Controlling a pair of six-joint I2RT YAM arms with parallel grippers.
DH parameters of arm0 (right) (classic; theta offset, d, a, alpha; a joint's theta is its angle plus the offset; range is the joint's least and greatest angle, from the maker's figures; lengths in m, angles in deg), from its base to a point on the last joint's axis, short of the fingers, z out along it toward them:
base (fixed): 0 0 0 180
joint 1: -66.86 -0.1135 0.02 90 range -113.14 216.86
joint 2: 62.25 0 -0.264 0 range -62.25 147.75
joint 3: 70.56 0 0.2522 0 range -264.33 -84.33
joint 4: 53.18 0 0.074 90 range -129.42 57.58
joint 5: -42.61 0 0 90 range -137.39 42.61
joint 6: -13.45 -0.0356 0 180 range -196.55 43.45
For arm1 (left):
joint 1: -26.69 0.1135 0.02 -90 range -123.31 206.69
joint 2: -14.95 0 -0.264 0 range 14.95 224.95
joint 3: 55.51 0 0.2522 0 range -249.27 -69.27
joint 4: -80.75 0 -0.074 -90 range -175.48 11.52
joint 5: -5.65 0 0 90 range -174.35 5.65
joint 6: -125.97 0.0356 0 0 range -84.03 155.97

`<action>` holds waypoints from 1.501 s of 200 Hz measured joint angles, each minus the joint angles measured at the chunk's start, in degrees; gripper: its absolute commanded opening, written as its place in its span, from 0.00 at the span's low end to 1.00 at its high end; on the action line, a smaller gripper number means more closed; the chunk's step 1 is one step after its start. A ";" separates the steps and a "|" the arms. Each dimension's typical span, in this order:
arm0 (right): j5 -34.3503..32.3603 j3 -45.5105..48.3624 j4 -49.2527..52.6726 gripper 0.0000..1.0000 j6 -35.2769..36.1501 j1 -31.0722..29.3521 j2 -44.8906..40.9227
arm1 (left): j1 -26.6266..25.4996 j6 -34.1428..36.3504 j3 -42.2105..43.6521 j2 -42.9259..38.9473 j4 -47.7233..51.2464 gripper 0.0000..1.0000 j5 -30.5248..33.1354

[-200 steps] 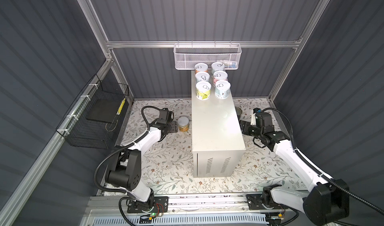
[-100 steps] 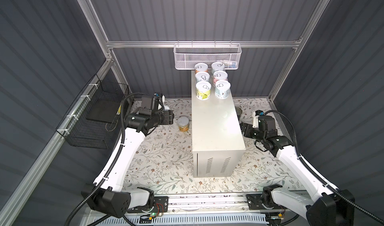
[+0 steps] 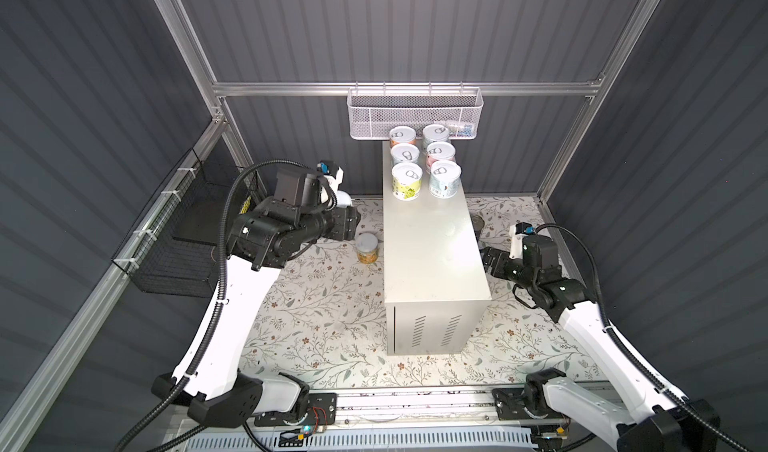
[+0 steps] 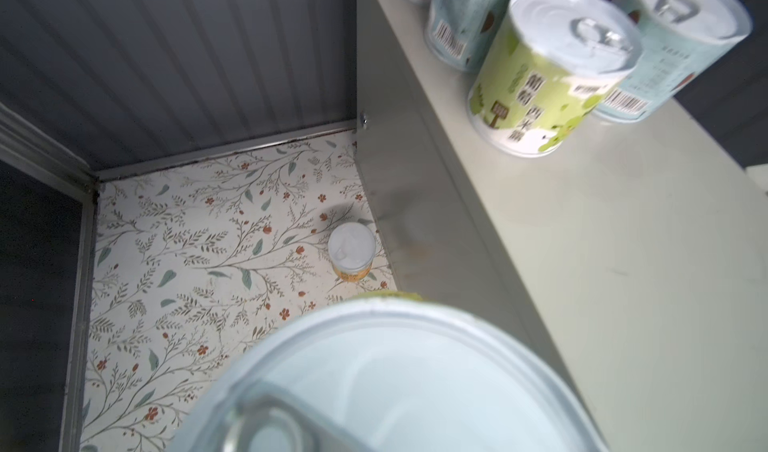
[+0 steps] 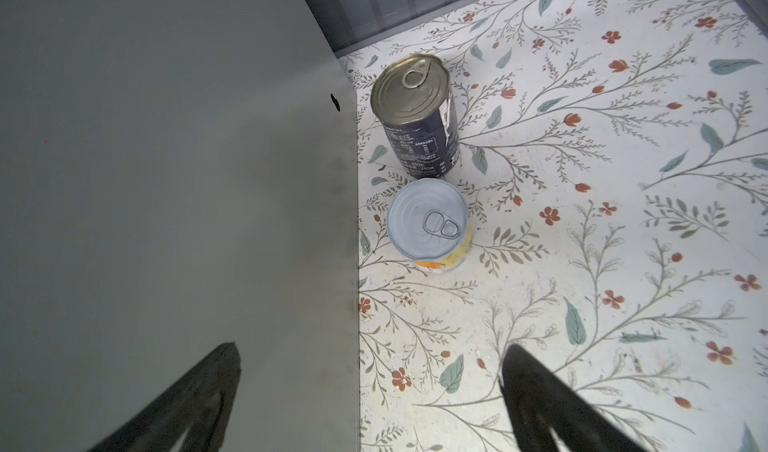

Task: Place and organize the canned foods onto the counter
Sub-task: 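Lift the white-lidded can with the left gripper toward the cabinet top, then carry the held can with the left gripper over the cabinet top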

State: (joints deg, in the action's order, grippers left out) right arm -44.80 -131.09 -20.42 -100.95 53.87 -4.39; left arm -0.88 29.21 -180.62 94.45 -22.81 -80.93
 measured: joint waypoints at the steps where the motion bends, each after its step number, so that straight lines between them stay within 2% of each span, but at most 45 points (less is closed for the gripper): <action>1: 0.00 0.00 0.02 0.99 0.00 0.00 -0.02 | -0.07 0.00 -0.13 0.09 0.00 0.00 0.00; 29: -0.20 0.09 0.42 0.99 0.00 0.00 -0.24 | -3.13 0.22 -3.91 3.52 -0.09 0.00 0.68; 82: -0.57 0.28 0.81 0.99 -0.04 0.00 -0.42 | -13.57 1.07 -12.15 12.63 -0.04 0.00 4.74; 110: -1.05 0.28 0.90 0.99 -0.02 0.00 -1.01 | -16.57 1.53 -14.08 15.50 0.33 0.00 6.60; 180: -1.75 0.28 0.90 0.99 0.04 0.00 -2.01 | -18.14 2.32 -15.89 18.56 1.22 0.00 9.46; 265: -1.95 0.52 0.90 0.99 0.33 0.00 -2.19 | -18.14 2.75 -18.43 21.94 1.25 0.00 9.14; 300: -1.95 0.70 0.85 0.99 0.39 0.00 -2.34 | -18.14 2.75 -18.91 22.43 1.18 0.22 8.96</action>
State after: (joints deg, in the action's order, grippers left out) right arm -46.75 -130.39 -19.57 -100.56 53.87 -6.73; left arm -19.03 31.96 -199.53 116.88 -21.63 -71.97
